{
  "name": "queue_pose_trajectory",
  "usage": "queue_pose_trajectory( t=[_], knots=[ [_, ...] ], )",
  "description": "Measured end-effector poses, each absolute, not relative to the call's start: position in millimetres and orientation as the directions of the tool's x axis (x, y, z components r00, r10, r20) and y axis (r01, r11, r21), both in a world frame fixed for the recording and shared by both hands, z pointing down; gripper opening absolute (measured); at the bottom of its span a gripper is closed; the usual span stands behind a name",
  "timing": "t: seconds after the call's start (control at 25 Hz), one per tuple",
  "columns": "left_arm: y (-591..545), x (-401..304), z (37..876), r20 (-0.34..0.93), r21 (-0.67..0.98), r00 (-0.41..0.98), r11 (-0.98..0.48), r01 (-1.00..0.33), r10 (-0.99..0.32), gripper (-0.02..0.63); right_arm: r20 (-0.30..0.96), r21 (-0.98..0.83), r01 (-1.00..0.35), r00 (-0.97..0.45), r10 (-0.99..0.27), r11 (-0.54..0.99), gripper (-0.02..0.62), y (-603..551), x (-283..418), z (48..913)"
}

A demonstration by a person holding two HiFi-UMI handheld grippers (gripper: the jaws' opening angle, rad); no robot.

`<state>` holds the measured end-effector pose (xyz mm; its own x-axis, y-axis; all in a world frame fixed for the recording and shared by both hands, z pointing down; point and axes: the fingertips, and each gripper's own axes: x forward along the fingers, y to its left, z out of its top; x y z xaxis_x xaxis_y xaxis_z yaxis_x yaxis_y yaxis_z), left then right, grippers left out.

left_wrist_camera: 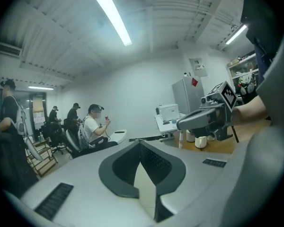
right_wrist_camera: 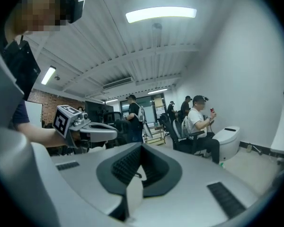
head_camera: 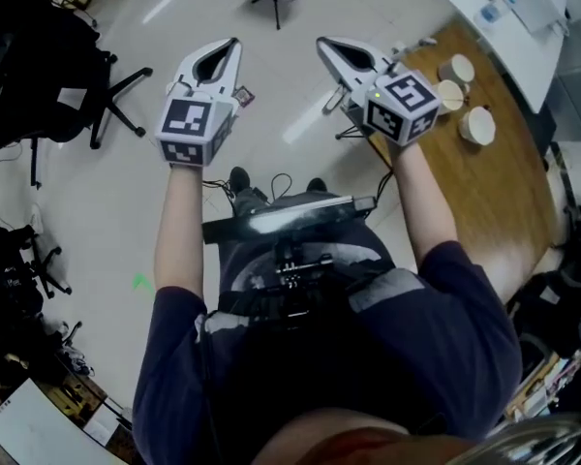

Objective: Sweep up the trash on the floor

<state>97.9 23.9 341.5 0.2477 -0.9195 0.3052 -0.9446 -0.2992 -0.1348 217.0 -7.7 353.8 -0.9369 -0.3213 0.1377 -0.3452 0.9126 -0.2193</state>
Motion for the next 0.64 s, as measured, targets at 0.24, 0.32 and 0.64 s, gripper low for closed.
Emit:
queue_pose_trajectory(
  t=[0.24, 0.32, 0.64],
  knots=[
    [63.2, 80.3, 338.9, 0.326, -0.152, 0.157, -0.216, -0.964, -0.932, 0.006, 0.102, -0.259, -0.249, -0.968, -0.23, 0.933, 0.009, 11.0, 200.2, 353.4],
    [77.4, 69.7, 341.8, 0.332, -0.152, 0.138, -0.197, -0.968, -0.933, 0.006, 0.106, -0.268, -0.223, -0.974, -0.201, 0.937, 0.009, 19.4, 186.2, 357.4],
    [145.0, -13.8, 347.1, 0.318, -0.135, 0.106, -0.156, -0.978, -0.942, 0.006, 0.111, -0.253, -0.149, -0.986, -0.124, 0.956, 0.009, 83.7, 89.1, 356.6]
  ],
)
